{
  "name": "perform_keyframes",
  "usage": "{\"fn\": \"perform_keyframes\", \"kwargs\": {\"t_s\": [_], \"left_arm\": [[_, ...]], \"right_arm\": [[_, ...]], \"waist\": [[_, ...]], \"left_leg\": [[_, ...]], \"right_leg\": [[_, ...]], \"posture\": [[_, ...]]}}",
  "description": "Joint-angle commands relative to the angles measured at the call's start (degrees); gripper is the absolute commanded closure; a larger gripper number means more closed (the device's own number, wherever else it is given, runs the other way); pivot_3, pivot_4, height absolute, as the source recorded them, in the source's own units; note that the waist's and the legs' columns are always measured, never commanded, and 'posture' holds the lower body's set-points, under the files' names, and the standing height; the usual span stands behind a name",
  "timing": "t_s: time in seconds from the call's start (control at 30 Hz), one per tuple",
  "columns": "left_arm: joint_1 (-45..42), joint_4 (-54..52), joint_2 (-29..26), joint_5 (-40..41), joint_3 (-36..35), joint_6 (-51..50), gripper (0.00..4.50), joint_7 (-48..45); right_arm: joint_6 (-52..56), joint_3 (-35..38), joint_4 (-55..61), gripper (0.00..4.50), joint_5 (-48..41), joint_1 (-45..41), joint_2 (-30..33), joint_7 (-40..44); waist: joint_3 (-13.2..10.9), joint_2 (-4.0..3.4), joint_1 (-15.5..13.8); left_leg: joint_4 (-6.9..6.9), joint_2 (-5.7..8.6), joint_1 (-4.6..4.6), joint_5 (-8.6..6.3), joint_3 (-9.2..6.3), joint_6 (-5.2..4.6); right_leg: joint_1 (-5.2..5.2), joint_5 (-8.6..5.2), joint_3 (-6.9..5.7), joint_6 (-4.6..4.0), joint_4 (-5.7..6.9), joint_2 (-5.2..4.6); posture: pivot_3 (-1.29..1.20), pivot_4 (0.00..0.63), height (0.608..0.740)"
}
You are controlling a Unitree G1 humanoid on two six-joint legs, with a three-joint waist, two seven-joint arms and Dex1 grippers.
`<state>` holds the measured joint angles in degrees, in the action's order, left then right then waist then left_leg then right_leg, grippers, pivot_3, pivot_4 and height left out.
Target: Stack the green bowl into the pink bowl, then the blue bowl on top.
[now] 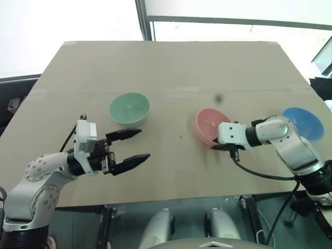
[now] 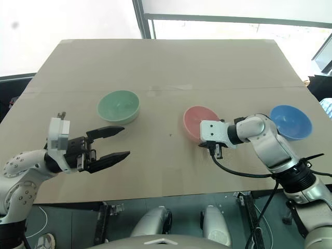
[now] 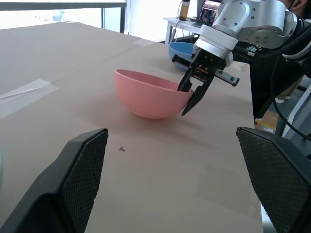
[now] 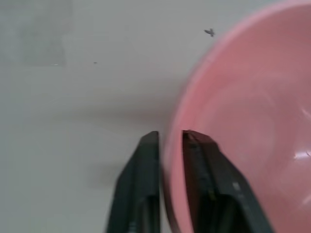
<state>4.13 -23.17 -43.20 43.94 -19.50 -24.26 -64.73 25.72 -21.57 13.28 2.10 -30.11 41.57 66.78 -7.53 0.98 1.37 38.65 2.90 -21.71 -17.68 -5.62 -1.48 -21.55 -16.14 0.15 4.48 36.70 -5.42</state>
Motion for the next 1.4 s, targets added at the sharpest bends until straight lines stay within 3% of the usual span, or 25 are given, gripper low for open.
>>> {"fn": "perform_keyframes", "kwargs": {"t_s": [0.03, 0.1, 0.17, 0.2, 0.27, 0.33, 0.43, 0.6, 0.87, 1.0, 1.13, 1.17, 1.3, 1.4], "left_arm": [[-1.16, 0.9, -0.35, -2.16, 0.4, 1.72, 0.0, 0.92], [-2.53, 2.09, 0.24, -4.96, 0.65, 2.06, 0.0, 4.56], [-4.7, 2.17, 1.23, -11.97, 1.27, 3.07, 0.0, 13.24], [-5.46, 1.71, -0.25, -20.26, 3.16, 4.35, 0.0, 18.59], [-6.45, 1.27, -2.17, -28.67, 5.49, 4.7, 0.0, 23.91], [-11.95, 0.94, -4.95, -29.54, 8.74, -2.66, 0.0, 24.79], [-19.92, 2.86, -9.42, -34.27, 16.07, -8.96, 0.0, 23.58], [-26.1, 8.02, -11.41, -41.05, 25.43, -8.87, 0.0, 21.31], [-32.14, 15.74, -9.12, -47.11, 32.69, -4.35, 0.0, 19.07], [-33.47, 17.97, -8.56, -48.16, 33.2, -2.82, 0.94, 17.59], [-34.09, 19.89, -8.14, -48.83, 33.26, -1.45, 2.6, 16.34], [-34.25, 20.05, -7.94, -48.96, 33.27, -1.38, 2.75, 16.1], [-34.9, 20.51, -7.19, -49.56, 33.26, -1.07, 4.3, 15.11], [-35.23, 20.77, -6.86, -49.71, 33.1, -1.07, 4.41, 14.13]], "right_arm": [[2.99, 3.8, 5.38, 1.98, -1.5, 0.79, 0.37, -2.43], [4.7, 5.93, 8.37, 1.05, -3.26, 1.75, 0.68, -3.32], [7.89, 10.69, 13.03, 1.05, -8.09, 3.4, 0.94, -3.28], [9.65, 14.6, 15.9, 1.05, -11.89, 4.76, 0.85, -3.21], [11.34, 19.51, 19.39, 1.05, -16.93, 6.62, 0.65, -3.29], [10.8, 26.65, 22.11, 1.05, -22.76, 10.74, -0.93, -4.15], [7.24, 31.97, 23.61, 1.05, -24.28, 17.41, -0.6, -5.28], [3.06, 35.59, 23.62, 1.05, -26.31, 21.72, -3.92, -10.55], [4.31, 38.29, 24.93, 1.05, -31.14, 23.85, -5.2, -16.95], [5.23, 39.68, 26.26, 0.99, -33.65, 25.77, -3.9, -17.9], [5.9, 40.38, 27.46, 0.99, -36.32, 26.67, -2.82, -19.1], [5.97, 40.46, 27.61, 0.99, -36.75, 26.92, -2.54, -19.25], [7.05, 40.88, 27.9, 0.99, -39.8, 27.26, -1.62, -19.83], [7.55, 41.17, 27.66, 0.99, -42.35, 26.84, -0.62, -19.77]], "waist": [[-0.01, -0.01, -0.4], [-0.02, -0.03, -0.77], [-0.02, -0.02, -1.05], [0.0, 0.0, -1.06], [0.01, 0.03, -1.11], [0.0, 0.05, -1.22], [0.01, 0.07, -2.21], [-0.03, -0.02, -1.14], [-0.02, 0.04, -0.78], [-0.01, 0.06, -0.88], [-0.01, 0.06, -0.66], [-0.01, 0.06, -0.67], [-0.01, 0.06, -0.73], [-0.01, 0.07, -0.77]], "left_leg": [[-0.02, 0.0, 0.0, 0.0, -0.01, 0.0], [-0.07, 0.01, -0.02, 0.0, -0.08, 0.0], [-0.12, 0.03, -0.03, 0.0, -0.16, 0.0], [-0.12, 0.06, -0.06, 0.0, -0.23, 0.0], [-0.14, 0.1, -0.08, 0.0, -0.29, 0.0], [-0.21, 0.11, -0.07, 0.0, -0.28, 0.0], [-0.18, 0.14, -0.09, 0.0, -0.42, 0.0], [-0.17, 0.23, -0.02, 0.0, -0.12, -0.02], [-0.15, 0.06, -0.03, 0.03, -0.1, 0.03], [-0.13, 0.08, -0.05, 0.03, -0.2, 0.02], [-0.13, 0.08, -0.06, 0.03, -0.19, 0.02], [-0.12, 0.07, -0.06, 0.03, -0.18, 0.02], [-0.03, 0.06, -0.06, 0.03, -0.17, 0.02], [0.01, 0.06, -0.06, 0.03, -0.18, 0.02]], "right_leg": [[-0.02, 0.0, 0.0, 0.0, 0.01, 0.0], [-0.05, 0.0, -0.05, 0.0, 0.02, 0.0], [-0.06, 0.0, -0.12, 0.0, 0.02, -0.01], [-0.06, 0.0, -0.17, -0.01, 0.01, -0.03], [-0.05, 0.01, -0.21, -0.01, 0.02, -0.04], [-0.05, 0.01, -0.21, -0.01, 0.01, -0.04], [-0.02, 0.01, -0.31, -0.01, 0.08, -0.02], [-0.01, 0.01, -0.13, -0.01, 0.11, -0.05], [-0.02, 0.01, -0.15, 0.0, 0.11, 0.15], [-0.02, 0.01, -0.16, 0.0, 0.12, 0.14], [-0.02, 0.01, -0.17, 0.0, 0.13, 0.14], [0.0, 0.01, -0.17, 0.0, 0.13, 0.15], [0.01, 0.01, -0.17, 0.0, 0.13, 0.15], [0.02, 0.01, -0.17, 0.0, 0.13, 0.15]], "posture": [[0.0, 0.15, 0.74], [0.0, 0.15, 0.74], [0.0, 0.15, 0.74], [0.0, 0.15, 0.74], [0.0, 0.15, 0.74], [0.0, 0.15, 0.74], [0.0, 0.15, 0.74], [0.0, 0.15, 0.74], [0.0, 0.15, 0.74], [0.0, 0.15, 0.74], [0.0, 0.15, 0.74], [0.0, 0.15, 0.74], [0.0, 0.15, 0.74], [0.0, 0.15, 0.74]]}}
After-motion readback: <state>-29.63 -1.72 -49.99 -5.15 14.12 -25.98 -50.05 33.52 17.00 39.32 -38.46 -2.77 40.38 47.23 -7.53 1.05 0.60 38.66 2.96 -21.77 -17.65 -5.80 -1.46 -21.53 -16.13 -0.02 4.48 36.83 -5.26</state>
